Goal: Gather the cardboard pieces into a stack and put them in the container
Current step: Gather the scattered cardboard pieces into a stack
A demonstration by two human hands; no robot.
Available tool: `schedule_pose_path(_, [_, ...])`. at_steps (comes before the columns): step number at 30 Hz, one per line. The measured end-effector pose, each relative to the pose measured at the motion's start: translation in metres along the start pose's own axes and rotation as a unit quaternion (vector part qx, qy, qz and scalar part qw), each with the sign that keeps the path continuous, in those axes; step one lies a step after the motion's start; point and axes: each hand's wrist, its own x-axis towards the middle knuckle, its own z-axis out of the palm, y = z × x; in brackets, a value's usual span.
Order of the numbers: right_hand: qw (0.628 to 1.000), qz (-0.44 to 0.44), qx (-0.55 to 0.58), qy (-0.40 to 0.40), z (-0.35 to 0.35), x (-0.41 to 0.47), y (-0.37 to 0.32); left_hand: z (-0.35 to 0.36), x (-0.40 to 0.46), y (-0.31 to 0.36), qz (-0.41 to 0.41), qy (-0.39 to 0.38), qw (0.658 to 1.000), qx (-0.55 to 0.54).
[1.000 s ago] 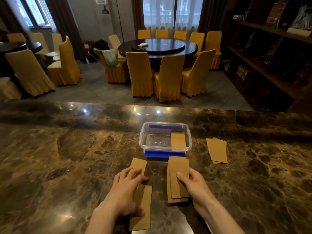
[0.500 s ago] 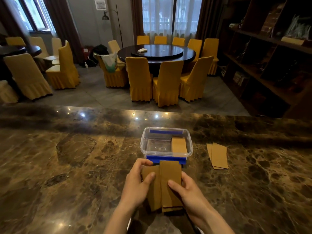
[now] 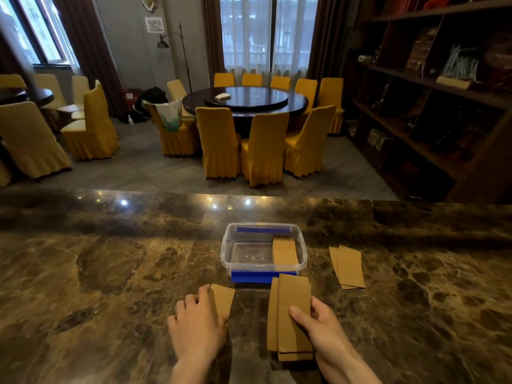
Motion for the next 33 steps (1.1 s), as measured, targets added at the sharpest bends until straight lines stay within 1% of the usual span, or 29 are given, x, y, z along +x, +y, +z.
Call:
schedule_pose_path(1, [1.0,0.003,0.0,0.002,0.0,0.0,0.0,-0.001,0.0,0.003,-0.003,0.001,1.0,-0.011])
schedule_pose_path(5, [1.0,0.007,0.018,0.004,0.001,0.0,-0.001,-0.003,0.001,0.006,-0.041,-0.037,0.994,-0.093])
schedule_pose_path(7, [0.999,0.007,0.032,0.003,0.0,0.002,-0.001,-0.005,0.003,0.006,-0.059,-0.038,0.983,-0.17])
schedule_pose_path(9, [0.999,0.007,0.049,0.0,0.0,0.003,0.0,-0.008,0.005,0.005,-0.075,-0.041,0.952,-0.294])
schedule_pose_path(11, [0.998,0.002,0.062,-0.011,0.001,0.005,0.001,-0.013,0.003,0.008,-0.06,-0.065,0.911,-0.403])
schedule_pose_path(13, [0.997,-0.006,0.072,-0.029,0.004,0.005,0.0,-0.018,-0.002,0.016,-0.026,-0.086,0.879,-0.469])
schedule_pose_path(15, [0.997,-0.013,0.069,-0.041,0.007,0.006,0.0,-0.02,-0.008,0.028,0.001,-0.115,0.852,-0.51])
schedule_pose_path(18, [0.998,-0.024,0.041,-0.031,0.008,0.006,-0.002,-0.015,-0.016,0.045,0.017,-0.148,0.826,-0.544])
schedule_pose_path(20, [0.999,-0.022,0.026,-0.014,0.004,0.009,-0.003,-0.009,-0.02,0.052,0.028,-0.162,0.82,-0.549])
schedule_pose_path(21, [1.0,-0.023,0.017,-0.006,-0.001,0.009,-0.002,-0.005,-0.023,0.058,0.039,-0.17,0.824,-0.538])
schedule_pose_path(23, [1.0,-0.025,-0.008,0.009,-0.009,0.012,0.0,0.006,-0.029,0.069,0.061,-0.185,0.848,-0.492])
schedule_pose_path(25, [0.999,-0.028,-0.028,0.029,-0.017,0.017,0.002,0.015,-0.034,0.085,0.063,-0.195,0.867,-0.453])
schedule_pose_path(26, [0.998,-0.029,-0.031,0.041,-0.024,0.018,0.0,0.018,-0.037,0.096,0.064,-0.198,0.87,-0.447])
schedule_pose_path(29, [0.995,-0.025,-0.04,0.083,-0.05,0.022,-0.011,0.024,-0.038,0.13,0.072,-0.208,0.864,-0.452])
schedule_pose_path(33, [0.982,-0.061,-0.092,0.152,-0.095,0.037,-0.032,0.033,-0.029,0.185,0.075,-0.232,0.848,-0.471])
